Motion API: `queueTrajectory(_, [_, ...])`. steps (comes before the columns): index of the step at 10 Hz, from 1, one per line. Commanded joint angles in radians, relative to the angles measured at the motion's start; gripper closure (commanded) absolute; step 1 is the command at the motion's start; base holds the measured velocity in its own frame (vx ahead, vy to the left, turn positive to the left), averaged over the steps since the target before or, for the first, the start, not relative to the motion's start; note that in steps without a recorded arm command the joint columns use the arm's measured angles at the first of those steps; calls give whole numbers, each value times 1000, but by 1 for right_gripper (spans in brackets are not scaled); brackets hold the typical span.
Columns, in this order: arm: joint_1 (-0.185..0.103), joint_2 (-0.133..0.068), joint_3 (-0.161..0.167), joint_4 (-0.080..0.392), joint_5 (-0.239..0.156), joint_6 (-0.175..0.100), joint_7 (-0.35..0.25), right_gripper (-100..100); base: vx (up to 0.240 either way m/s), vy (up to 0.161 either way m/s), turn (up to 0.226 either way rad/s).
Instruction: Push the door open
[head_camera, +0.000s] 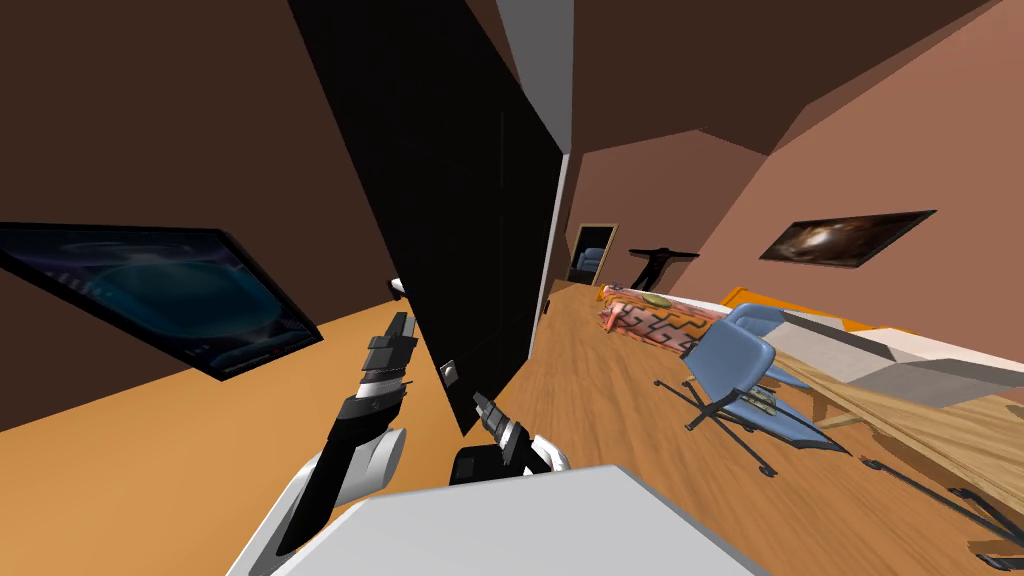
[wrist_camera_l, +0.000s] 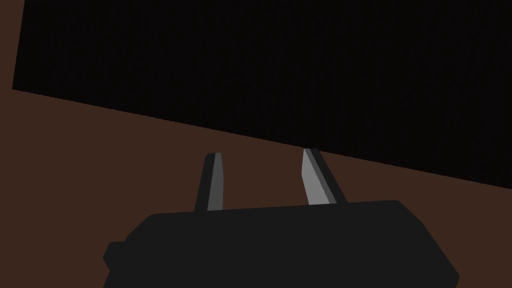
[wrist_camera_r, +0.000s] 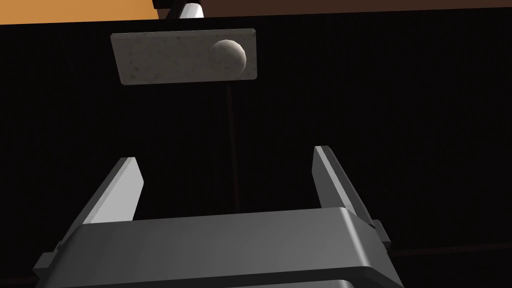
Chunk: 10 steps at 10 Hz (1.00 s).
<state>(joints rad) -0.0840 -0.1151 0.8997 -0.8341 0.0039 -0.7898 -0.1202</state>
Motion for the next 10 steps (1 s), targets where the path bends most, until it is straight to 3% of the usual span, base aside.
queueTrajectory(1, [6, 15, -39, -1, -7, 18, 15, -100, -61, 164, -76])
queueTrajectory(5, [8, 51, -116, 23, -22, 36, 38, -100, -73, 155, -80])
queueTrajectory(6, [6, 49, -106, 31, -20, 24, 35, -100, -24, 51, -13])
queueTrajectory(10, [-2, 50, -124, 44, -19, 29, 44, -100, 131, 134, 31])
